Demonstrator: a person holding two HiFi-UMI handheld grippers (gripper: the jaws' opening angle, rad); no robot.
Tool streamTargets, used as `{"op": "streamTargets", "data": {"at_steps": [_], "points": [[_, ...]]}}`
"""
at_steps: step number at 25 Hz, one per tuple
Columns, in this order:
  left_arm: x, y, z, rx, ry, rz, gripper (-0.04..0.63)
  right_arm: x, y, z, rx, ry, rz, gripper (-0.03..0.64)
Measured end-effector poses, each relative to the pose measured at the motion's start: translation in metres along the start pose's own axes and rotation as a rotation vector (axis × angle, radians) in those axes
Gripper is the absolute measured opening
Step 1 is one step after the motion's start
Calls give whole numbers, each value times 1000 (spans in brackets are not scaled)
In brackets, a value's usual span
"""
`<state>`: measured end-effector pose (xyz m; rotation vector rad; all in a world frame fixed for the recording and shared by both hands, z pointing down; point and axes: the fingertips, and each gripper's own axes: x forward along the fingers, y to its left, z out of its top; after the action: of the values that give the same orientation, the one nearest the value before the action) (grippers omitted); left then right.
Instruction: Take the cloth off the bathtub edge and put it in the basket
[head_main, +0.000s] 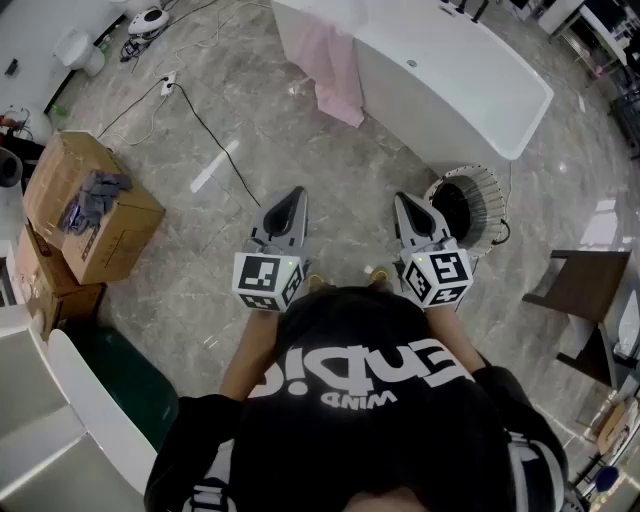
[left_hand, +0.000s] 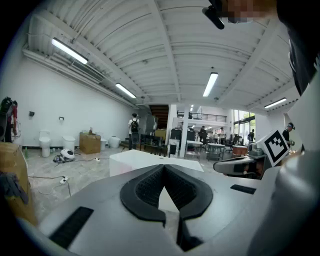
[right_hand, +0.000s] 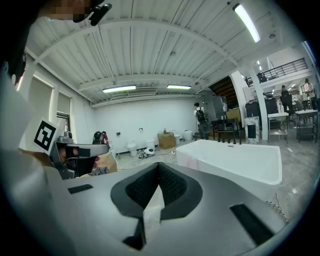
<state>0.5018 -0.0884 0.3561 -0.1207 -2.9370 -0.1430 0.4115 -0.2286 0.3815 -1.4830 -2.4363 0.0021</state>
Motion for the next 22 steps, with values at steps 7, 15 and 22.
{"op": "streamTargets", "data": {"at_steps": [7,15,22], "points": [[-12,18,-4,0,11,-21,12,3,22,-1,34,-17,-14,14],[-16,46,-8,-23,11,-51,12,4,32,-6,53,-40,-79,14],[12,53,3,-14,-15,-67,12,19,14,4,67,-52,-102,12]]}}
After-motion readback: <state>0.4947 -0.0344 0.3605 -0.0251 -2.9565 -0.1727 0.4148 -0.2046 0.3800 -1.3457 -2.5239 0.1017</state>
